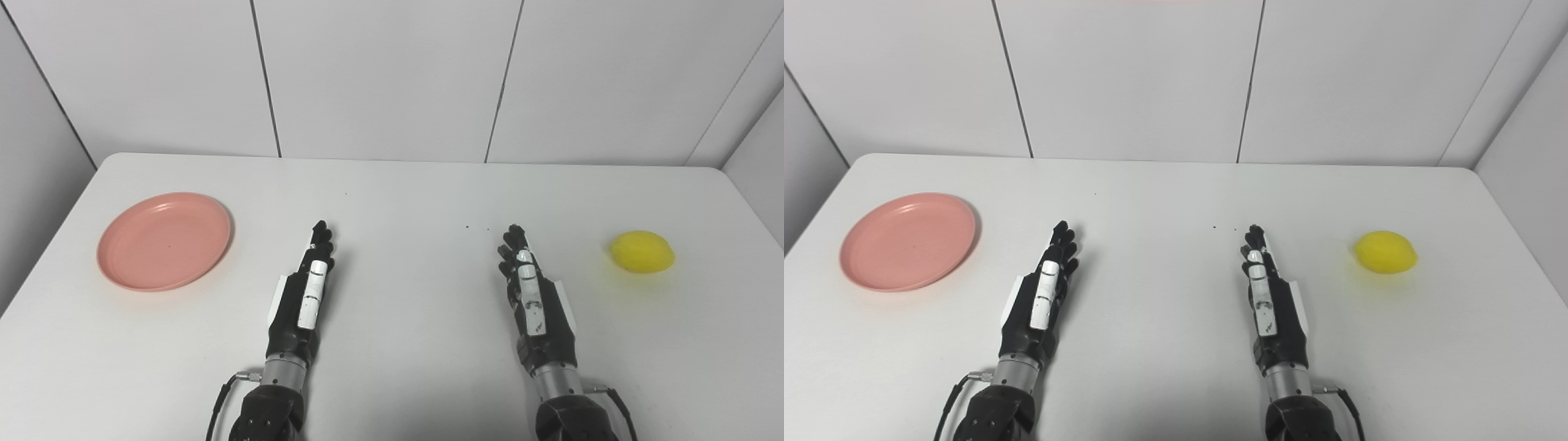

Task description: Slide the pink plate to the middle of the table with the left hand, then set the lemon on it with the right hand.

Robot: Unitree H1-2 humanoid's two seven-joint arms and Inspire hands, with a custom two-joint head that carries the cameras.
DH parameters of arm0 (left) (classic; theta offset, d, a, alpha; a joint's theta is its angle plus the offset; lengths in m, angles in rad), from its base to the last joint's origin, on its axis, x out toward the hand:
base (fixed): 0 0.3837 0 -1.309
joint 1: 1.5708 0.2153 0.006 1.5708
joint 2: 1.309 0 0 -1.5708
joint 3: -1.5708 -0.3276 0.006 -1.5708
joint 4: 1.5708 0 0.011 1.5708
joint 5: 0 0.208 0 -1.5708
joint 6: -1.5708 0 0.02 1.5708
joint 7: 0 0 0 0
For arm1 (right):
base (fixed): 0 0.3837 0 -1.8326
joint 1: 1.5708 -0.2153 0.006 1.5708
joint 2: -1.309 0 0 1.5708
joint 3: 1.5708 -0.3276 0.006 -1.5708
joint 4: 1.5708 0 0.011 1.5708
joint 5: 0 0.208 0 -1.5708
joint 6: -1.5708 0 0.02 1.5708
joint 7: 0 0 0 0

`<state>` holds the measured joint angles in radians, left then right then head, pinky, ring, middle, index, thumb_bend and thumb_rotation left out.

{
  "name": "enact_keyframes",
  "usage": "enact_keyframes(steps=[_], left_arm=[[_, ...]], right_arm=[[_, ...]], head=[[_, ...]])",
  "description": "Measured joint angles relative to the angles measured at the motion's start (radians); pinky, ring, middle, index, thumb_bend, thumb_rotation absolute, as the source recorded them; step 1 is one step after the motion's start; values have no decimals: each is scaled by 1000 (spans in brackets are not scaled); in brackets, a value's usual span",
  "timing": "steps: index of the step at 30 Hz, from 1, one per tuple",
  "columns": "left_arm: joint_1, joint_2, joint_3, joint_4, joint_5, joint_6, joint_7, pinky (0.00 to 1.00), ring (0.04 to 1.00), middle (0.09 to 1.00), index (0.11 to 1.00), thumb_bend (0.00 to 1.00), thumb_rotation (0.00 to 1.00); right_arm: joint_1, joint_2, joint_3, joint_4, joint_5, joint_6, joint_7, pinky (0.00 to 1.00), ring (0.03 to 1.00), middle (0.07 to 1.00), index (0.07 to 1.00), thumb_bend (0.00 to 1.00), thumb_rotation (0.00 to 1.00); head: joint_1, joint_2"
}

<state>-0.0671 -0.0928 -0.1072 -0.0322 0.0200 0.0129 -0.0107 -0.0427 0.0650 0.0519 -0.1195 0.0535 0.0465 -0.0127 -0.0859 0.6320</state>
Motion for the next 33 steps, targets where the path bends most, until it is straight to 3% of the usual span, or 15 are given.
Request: enact_keyframes(steps=[15,33], left_arm=[[0,1,1,-3,-2,1,-4,1000,1000,1000,1000,641,1000],[0,2,2,-14,-2,13,-5,1000,1000,1000,1000,654,1000]], right_arm=[[0,-25,35,0,-30,0,23,1000,1000,1000,1000,714,1000],[6,-22,35,0,-30,0,30,1000,1000,1000,1000,715,1000]], head=[[3,5],[2,6]])
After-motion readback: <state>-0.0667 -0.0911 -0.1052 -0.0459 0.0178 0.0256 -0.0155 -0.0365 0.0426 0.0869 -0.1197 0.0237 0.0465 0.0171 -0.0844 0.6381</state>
